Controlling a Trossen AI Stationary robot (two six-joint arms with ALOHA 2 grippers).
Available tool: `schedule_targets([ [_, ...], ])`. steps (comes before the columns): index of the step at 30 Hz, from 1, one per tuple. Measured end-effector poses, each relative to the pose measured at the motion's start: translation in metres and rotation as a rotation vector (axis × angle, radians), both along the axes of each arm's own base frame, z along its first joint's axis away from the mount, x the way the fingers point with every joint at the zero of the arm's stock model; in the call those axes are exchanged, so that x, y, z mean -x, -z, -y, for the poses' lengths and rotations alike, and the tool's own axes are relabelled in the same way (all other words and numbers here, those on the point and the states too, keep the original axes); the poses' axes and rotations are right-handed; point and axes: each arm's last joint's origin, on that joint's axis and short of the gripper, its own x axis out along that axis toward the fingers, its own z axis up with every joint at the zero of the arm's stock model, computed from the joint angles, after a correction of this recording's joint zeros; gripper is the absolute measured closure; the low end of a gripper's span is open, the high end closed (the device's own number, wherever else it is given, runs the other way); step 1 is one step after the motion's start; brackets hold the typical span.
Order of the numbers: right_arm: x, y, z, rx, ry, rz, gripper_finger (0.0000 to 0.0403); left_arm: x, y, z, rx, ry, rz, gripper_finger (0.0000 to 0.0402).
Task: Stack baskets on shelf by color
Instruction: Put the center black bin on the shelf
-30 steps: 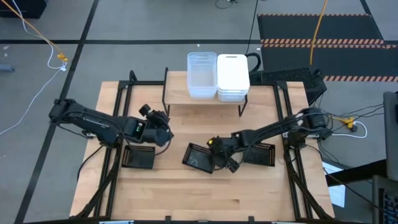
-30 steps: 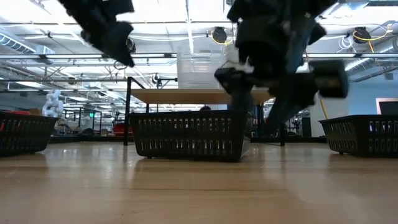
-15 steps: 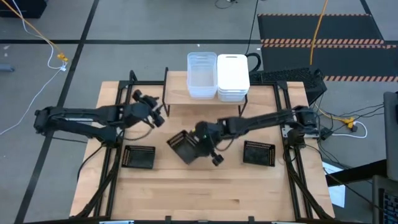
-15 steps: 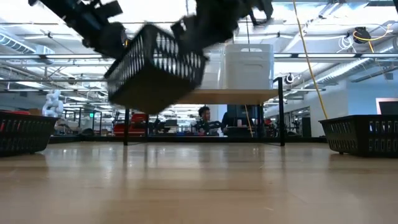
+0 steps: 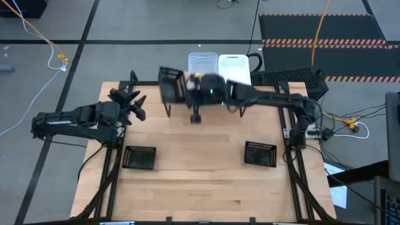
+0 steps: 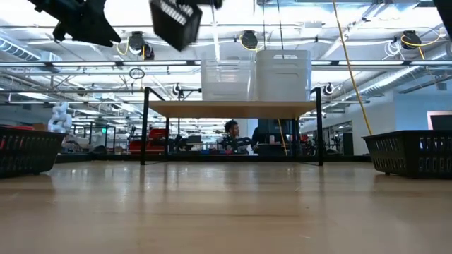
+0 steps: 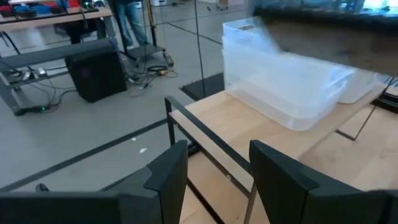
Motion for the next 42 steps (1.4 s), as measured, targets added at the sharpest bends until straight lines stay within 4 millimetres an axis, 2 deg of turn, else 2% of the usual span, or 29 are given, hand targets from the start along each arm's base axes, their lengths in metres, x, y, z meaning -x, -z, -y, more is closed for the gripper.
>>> schedule_targets([
  [3, -0.002, 0.016, 0.024, -0.046, 0.05, -0.045, 0.0399, -0.001, 0.002, 0.0, 0.001, 0.0, -0.019, 0.0227],
  [5, -0.006, 0.032, 0.032, -0.057, 0.065, -0.094, 0.04, -0.004, 0.004, 0.0, 0.006, -0.002, -0.039, 0.0227],
  [11, -0.029, 0.061, 0.029, -0.009, 0.034, -0.113, 0.04, -0.015, 0.011, 0.0, 0.015, -0.005, -0.105, 0.0227],
  [15, -0.04, 0.079, 0.04, 0.028, 0.084, -0.141, 0.04, -0.02, 0.014, -0.001, 0.014, -0.006, -0.131, 0.0227],
  [20, -0.045, 0.09, 0.05, 0.084, 0.129, -0.177, 0.04, -0.023, 0.015, -0.001, 0.005, -0.006, -0.155, 0.0227],
  [24, -0.043, 0.098, 0.051, 0.054, 0.139, -0.231, 0.0399, -0.023, 0.016, -0.003, 0.002, -0.013, -0.162, 0.0227],
  [33, -0.043, 0.097, 0.053, 0.094, 0.2, -0.227, 0.039, -0.022, 0.016, -0.006, -0.001, -0.034, -0.169, 0.0227],
  [38, -0.043, 0.094, 0.053, 0.096, 0.203, -0.206, 0.0344, -0.021, 0.016, -0.006, 0.001, -0.035, -0.175, 0.0227],
  [42, -0.039, 0.078, 0.046, 0.13, 0.19, -0.16, 0.029, -0.021, 0.018, -0.006, 0.011, -0.04, -0.183, 0.0227],
])
